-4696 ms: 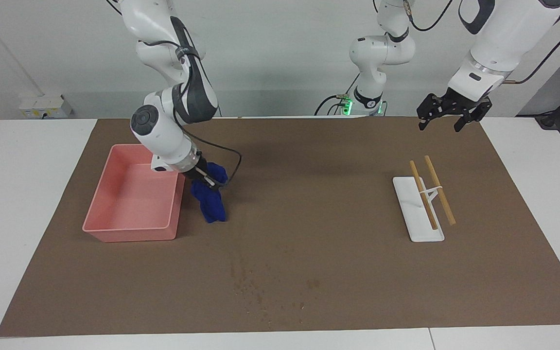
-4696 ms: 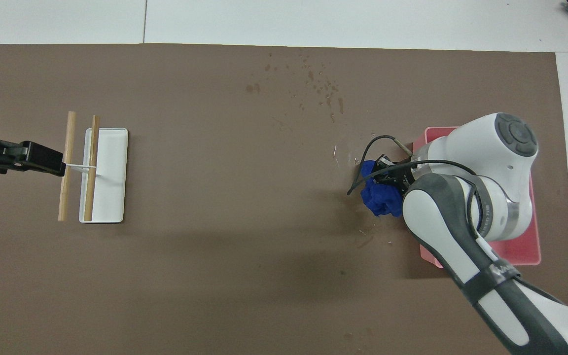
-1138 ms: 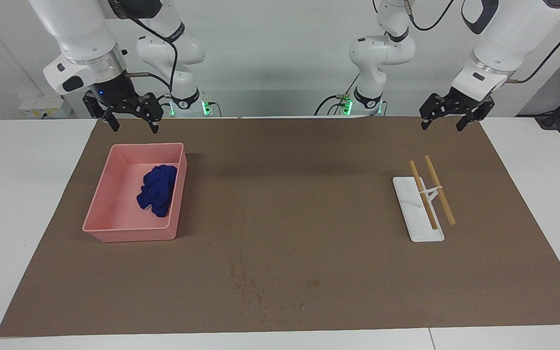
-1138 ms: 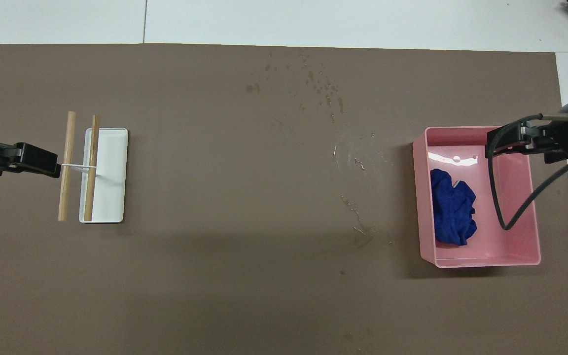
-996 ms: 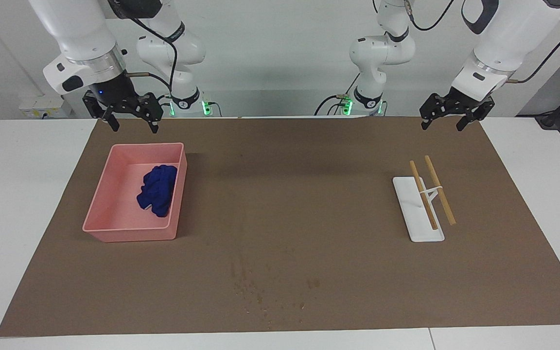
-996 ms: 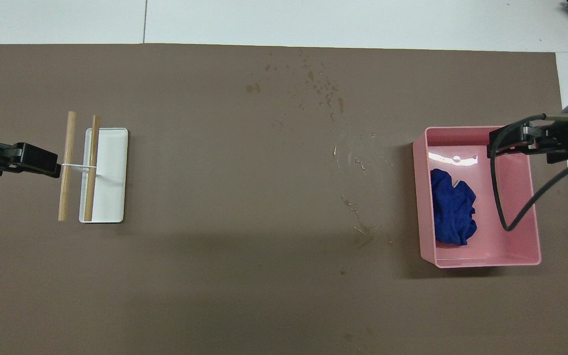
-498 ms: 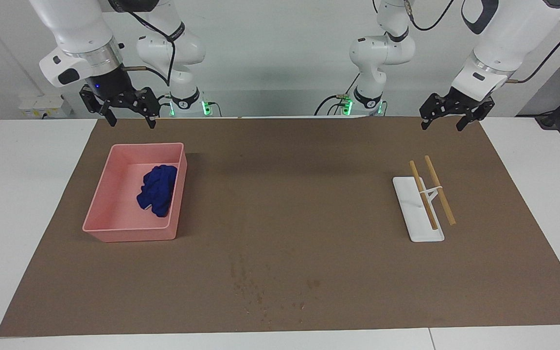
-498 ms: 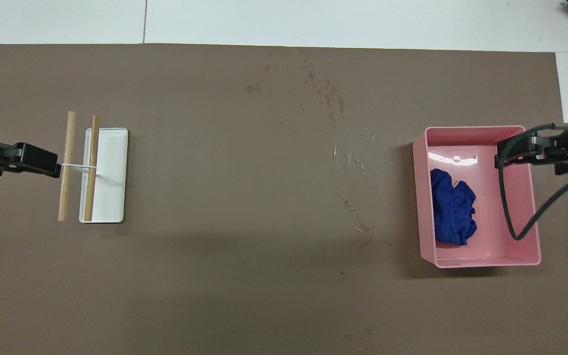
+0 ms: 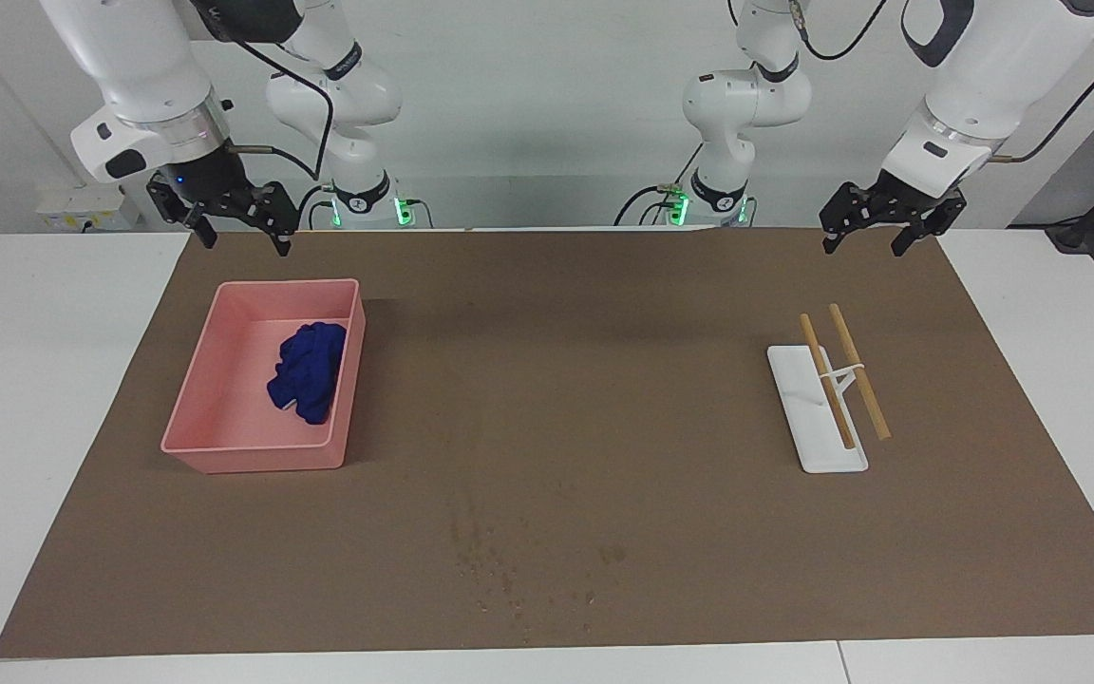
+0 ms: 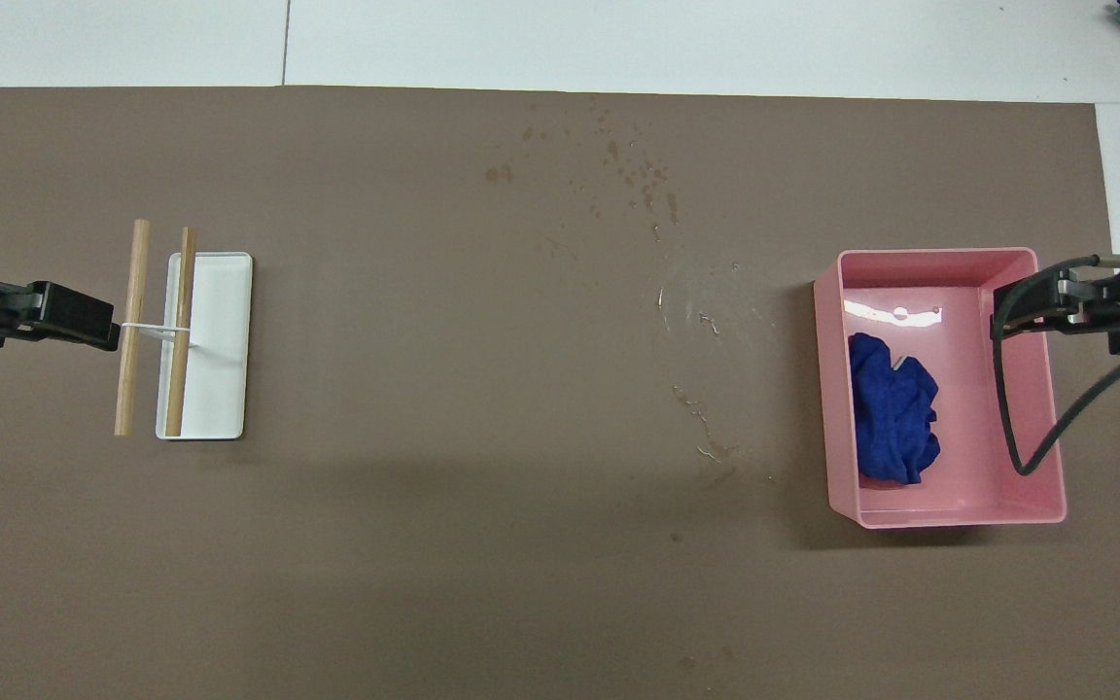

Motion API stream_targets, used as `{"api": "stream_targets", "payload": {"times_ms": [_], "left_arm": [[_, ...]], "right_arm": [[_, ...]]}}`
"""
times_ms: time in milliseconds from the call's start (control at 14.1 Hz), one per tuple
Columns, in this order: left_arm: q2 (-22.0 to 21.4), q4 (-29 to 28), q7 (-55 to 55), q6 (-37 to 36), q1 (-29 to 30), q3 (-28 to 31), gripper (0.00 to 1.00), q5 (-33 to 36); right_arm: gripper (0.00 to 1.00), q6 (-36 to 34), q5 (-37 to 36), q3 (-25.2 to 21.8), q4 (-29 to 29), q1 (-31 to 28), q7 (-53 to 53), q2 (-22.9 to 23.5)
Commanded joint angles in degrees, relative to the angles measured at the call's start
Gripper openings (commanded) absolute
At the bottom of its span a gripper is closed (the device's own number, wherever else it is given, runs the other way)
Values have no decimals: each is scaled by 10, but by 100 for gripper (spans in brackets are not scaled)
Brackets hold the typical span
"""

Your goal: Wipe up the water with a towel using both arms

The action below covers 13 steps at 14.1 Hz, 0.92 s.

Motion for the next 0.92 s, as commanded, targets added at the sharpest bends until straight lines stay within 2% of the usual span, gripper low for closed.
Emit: {"api": "stream_targets", "payload": {"times_ms": [0, 854], "left_arm": [[-16, -19, 3, 6, 4, -1, 100, -7], [-16, -19, 3, 6, 4, -1, 100, -7]], "right_arm": [[100, 10, -14, 0, -22, -4, -8, -18], [100, -2, -1, 8, -24, -22, -13, -22]]}}
